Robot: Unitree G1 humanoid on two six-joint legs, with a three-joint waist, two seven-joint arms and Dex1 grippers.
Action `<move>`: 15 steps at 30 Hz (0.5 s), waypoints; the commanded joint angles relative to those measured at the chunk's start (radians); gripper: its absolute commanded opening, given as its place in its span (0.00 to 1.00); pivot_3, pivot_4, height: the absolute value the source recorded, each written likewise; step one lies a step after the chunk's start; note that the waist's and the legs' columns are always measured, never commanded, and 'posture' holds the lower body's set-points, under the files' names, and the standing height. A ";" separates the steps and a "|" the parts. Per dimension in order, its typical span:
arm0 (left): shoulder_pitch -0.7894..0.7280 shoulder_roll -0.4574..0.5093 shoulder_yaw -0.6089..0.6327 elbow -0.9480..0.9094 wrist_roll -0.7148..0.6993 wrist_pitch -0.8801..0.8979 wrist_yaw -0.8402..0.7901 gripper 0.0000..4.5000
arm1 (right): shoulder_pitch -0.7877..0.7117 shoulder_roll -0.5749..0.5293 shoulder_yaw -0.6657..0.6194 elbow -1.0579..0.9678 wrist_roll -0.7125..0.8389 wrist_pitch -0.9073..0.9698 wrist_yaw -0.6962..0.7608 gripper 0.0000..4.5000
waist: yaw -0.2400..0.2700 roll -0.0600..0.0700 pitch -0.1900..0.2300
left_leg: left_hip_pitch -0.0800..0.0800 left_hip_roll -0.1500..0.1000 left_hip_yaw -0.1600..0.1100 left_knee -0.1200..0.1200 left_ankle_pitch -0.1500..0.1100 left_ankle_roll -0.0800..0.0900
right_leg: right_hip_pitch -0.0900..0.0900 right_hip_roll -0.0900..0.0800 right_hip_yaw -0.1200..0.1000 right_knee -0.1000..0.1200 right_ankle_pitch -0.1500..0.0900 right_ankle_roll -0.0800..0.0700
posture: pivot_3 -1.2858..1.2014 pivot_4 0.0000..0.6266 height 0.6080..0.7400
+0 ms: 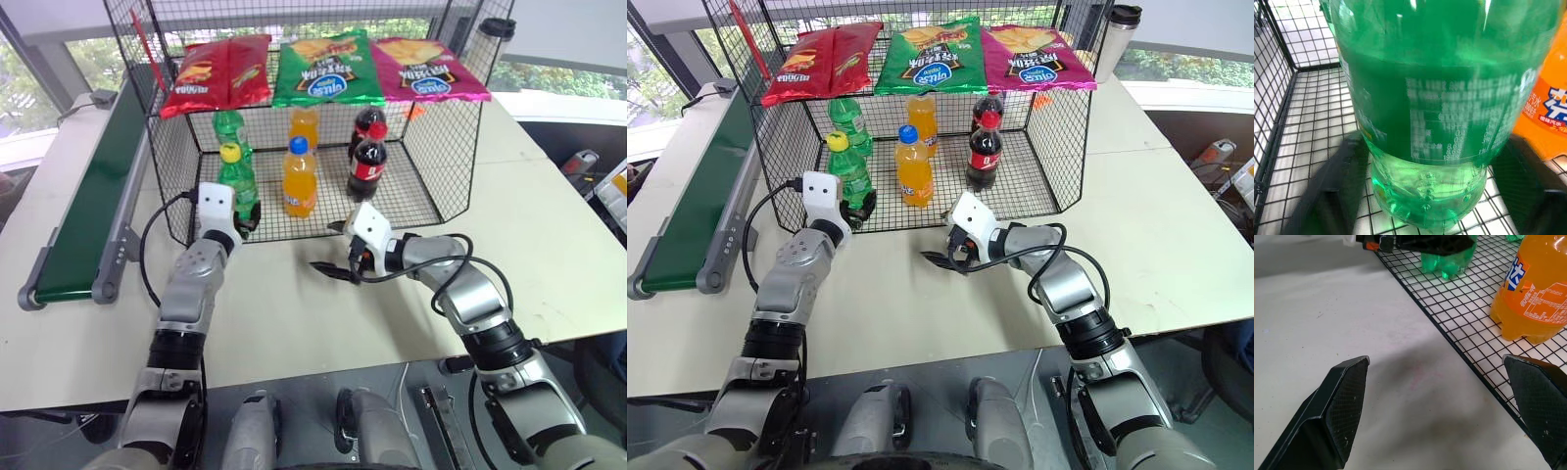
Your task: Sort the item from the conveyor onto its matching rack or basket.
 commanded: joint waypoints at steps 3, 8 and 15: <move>-0.010 0.001 0.017 -0.076 0.006 -0.015 0.005 0.99 | -0.015 -0.004 -0.013 -0.032 0.008 -0.002 0.004 1.00 | 0.000 0.000 0.000 | 0.000 0.000 0.000 0.000 0.000 0.000 | 0.000 0.000 0.000 0.000 0.000 0.000 | 0.52 0.24 1.00; 0.021 0.030 0.023 -0.200 0.014 0.063 0.014 0.99 | -0.017 -0.003 -0.012 -0.032 0.011 -0.002 0.012 1.00 | 0.000 0.000 0.000 | 0.000 0.000 0.000 0.000 0.000 0.000 | 0.000 0.000 0.000 0.000 0.000 0.000 | 0.52 0.24 1.00; 0.125 0.080 0.057 -0.461 -0.014 0.233 0.007 0.99 | -0.013 -0.002 -0.013 -0.039 0.013 -0.001 0.017 1.00 | -0.002 0.000 0.000 | 0.000 0.000 0.000 0.000 0.000 0.000 | 0.000 0.000 0.000 0.000 0.000 0.000 | 0.52 0.24 1.00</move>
